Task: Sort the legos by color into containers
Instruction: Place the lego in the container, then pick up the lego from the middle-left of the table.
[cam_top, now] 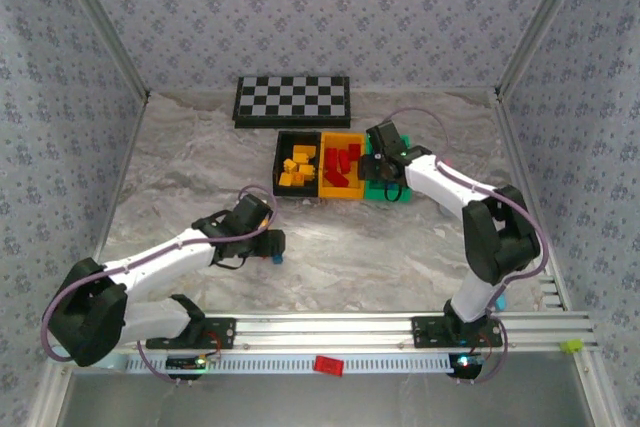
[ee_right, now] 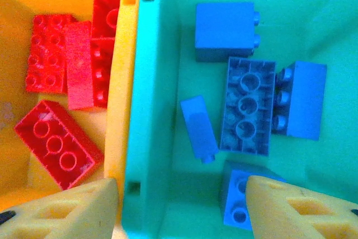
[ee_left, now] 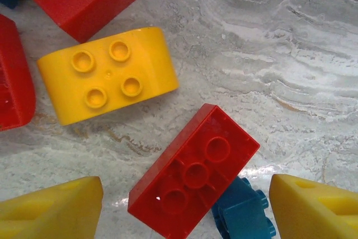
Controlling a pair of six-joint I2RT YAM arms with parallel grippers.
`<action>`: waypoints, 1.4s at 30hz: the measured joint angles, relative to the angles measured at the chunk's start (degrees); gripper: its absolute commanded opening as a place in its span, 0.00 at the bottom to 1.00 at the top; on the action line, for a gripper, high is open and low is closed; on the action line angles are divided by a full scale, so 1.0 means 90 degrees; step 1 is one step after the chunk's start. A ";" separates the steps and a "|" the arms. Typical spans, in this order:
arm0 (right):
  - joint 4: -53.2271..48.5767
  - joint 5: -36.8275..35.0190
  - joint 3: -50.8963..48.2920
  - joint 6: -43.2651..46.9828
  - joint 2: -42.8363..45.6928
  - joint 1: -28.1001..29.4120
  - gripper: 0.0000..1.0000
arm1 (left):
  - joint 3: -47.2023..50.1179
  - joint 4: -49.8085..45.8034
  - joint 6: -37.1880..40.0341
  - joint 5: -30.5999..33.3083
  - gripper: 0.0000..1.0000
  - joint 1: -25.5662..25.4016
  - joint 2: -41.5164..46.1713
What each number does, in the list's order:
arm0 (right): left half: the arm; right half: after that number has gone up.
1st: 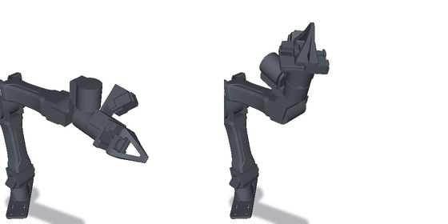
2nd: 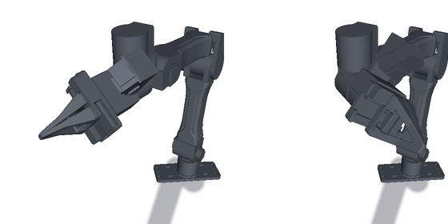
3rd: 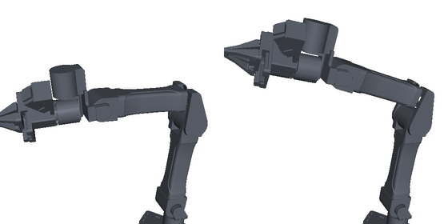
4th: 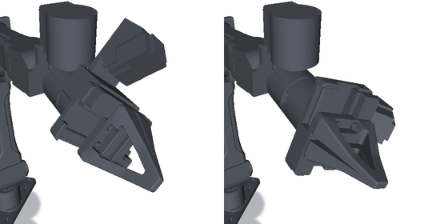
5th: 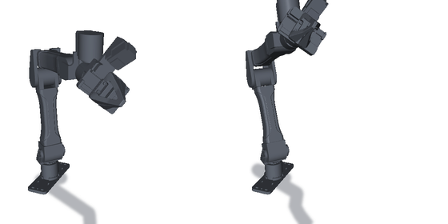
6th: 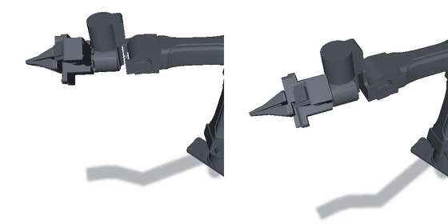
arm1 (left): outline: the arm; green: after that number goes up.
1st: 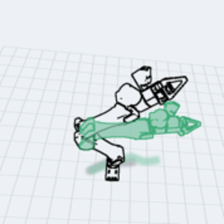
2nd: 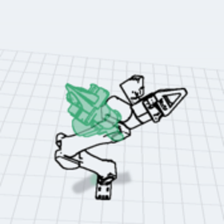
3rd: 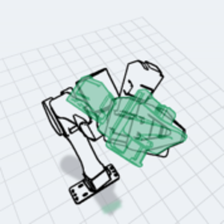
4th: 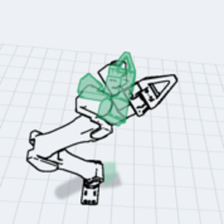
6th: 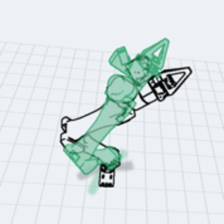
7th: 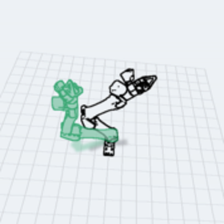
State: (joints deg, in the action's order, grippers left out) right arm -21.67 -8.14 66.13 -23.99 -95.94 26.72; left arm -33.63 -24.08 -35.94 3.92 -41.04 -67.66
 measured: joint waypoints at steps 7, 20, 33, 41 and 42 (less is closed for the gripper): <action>-0.0136 -0.0002 -0.0418 0.0061 0.0612 0.0352 0.64 | -0.0068 -0.0240 -0.0002 0.0172 0.75 -0.0461 0.0318; -0.0136 -0.0024 -0.0969 0.0061 0.0923 0.0369 0.64 | -0.0420 -0.0542 -0.0461 0.0546 0.69 -0.1382 -0.0364; -0.0068 -0.0029 -0.1321 0.0107 0.1171 0.0379 0.64 | -0.0954 -0.0546 -0.0746 0.0714 0.49 -0.1532 -0.1528; 0.0017 -0.0029 -0.1540 0.0109 0.1396 0.0347 0.64 | -0.1137 -0.0595 -0.0763 0.0763 0.24 -0.1586 -0.1753; 0.0027 -0.0029 -0.1576 0.0109 0.1428 0.0335 0.64 | -0.1156 -0.0617 -0.0772 0.0777 0.23 -0.1583 -0.1753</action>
State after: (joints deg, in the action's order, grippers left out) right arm -21.43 -8.40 51.94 -23.00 -83.09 29.74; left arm -44.03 -29.63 -42.89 10.92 -55.29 -83.44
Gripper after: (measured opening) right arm 0.638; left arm 0.250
